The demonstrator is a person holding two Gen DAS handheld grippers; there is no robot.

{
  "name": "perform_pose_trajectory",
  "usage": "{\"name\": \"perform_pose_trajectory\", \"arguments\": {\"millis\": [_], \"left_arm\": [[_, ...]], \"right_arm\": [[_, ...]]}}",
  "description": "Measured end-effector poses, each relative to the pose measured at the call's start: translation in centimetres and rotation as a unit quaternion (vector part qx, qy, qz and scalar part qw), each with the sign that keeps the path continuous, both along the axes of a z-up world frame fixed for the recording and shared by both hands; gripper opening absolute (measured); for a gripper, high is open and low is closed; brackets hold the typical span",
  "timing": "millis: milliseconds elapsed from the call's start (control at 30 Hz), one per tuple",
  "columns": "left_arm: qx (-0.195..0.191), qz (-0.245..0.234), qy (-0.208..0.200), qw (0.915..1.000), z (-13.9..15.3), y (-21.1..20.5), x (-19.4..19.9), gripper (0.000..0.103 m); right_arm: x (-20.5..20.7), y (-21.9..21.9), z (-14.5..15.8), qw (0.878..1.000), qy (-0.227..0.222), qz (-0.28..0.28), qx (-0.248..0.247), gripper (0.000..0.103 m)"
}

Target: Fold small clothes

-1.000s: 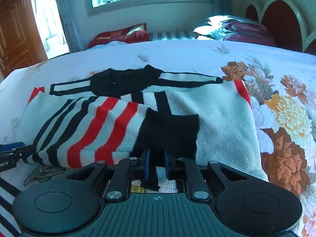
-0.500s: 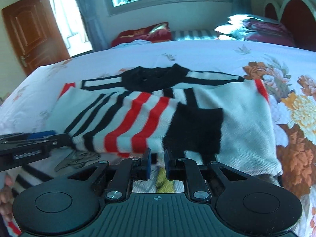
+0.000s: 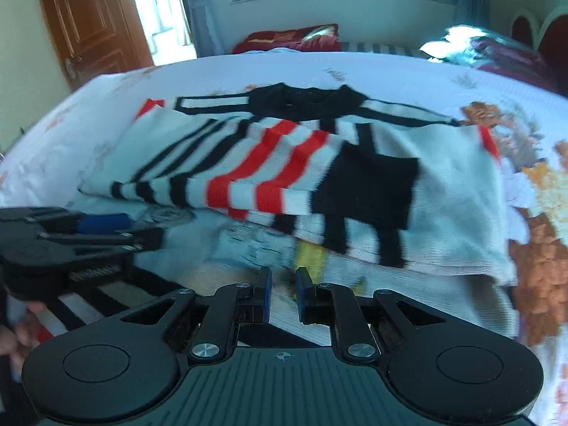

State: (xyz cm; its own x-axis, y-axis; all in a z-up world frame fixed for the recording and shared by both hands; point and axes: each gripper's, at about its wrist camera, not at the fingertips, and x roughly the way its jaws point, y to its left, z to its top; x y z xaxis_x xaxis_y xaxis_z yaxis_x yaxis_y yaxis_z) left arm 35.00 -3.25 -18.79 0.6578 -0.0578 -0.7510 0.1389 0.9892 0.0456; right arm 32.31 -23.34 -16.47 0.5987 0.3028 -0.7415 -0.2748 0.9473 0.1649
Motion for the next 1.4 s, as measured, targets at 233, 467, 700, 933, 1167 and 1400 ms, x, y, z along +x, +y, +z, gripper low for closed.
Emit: {"name": "perform_pose_trajectory", "arguments": {"millis": [233,467,700,933,1167,1400], "left_arm": [[-0.017,-0.021,-0.003,0.9996,1.8,0.3,-2.5,0.041],[-0.030,-0.086,0.012,0.9958,1.0,0.0,-5.2,0.043],[-0.007,-0.096,0.014,0.9952,-0.1,3.2,-8.0,0.046],[-0.010,-0.091,0.007,0.9958,0.0,6.6,-10.3,0.045],[-0.057,-0.102,0.000,0.9931,1.7,5.9,-12.0,0.044],[-0.041,-0.102,0.022,0.9937,0.2,6.5,-13.3,0.046]], "right_arm": [[-2.2,-0.8,1.2,0.999,0.002,-0.024,0.034,0.014],[-5.4,2.6,1.2,0.999,0.007,-0.013,0.030,0.015],[-8.5,4.3,-0.1,0.999,-0.003,-0.020,-0.044,0.015],[-10.9,2.7,-0.1,0.991,-0.014,-0.083,-0.103,0.015],[-13.8,4.4,2.1,0.996,-0.027,-0.086,-0.009,0.015],[-14.7,5.9,0.4,0.996,0.005,-0.084,-0.038,0.015]]}}
